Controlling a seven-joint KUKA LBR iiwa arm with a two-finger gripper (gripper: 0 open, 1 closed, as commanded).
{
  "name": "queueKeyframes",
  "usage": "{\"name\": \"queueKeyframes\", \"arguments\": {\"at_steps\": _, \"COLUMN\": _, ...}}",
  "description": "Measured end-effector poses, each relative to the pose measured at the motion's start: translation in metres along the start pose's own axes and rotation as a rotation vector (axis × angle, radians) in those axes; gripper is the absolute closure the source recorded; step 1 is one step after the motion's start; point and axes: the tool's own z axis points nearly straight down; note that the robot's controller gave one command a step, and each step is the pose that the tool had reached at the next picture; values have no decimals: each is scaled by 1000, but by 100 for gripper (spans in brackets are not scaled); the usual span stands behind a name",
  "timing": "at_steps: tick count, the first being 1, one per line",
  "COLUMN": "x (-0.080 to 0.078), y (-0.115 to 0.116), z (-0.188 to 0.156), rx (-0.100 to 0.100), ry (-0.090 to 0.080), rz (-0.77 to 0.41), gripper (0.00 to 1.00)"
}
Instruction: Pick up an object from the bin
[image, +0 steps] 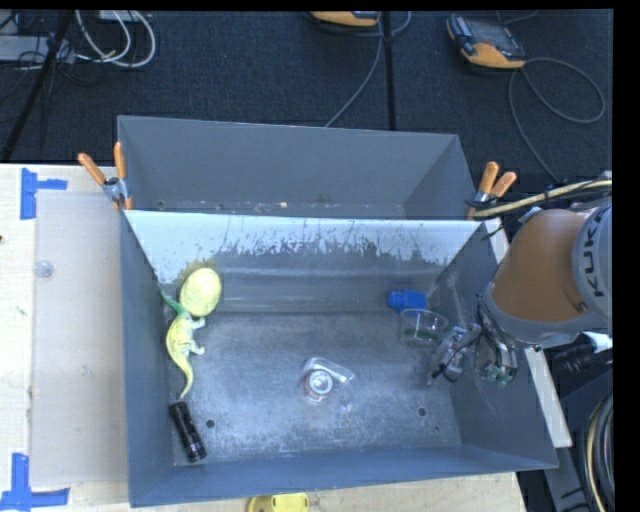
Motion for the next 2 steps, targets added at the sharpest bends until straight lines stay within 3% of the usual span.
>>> {"name": "queueKeyframes", "arguments": {"at_steps": 1, "x": 0, "y": 0, "z": 0, "rx": 0, "ry": 0, "rz": -2, "gripper": 0}}
{"name": "queueKeyframes", "arguments": {"at_steps": 2, "x": 0, "y": 0, "z": 0, "rx": 0, "ry": 0, "rz": -3, "gripper": 0}}
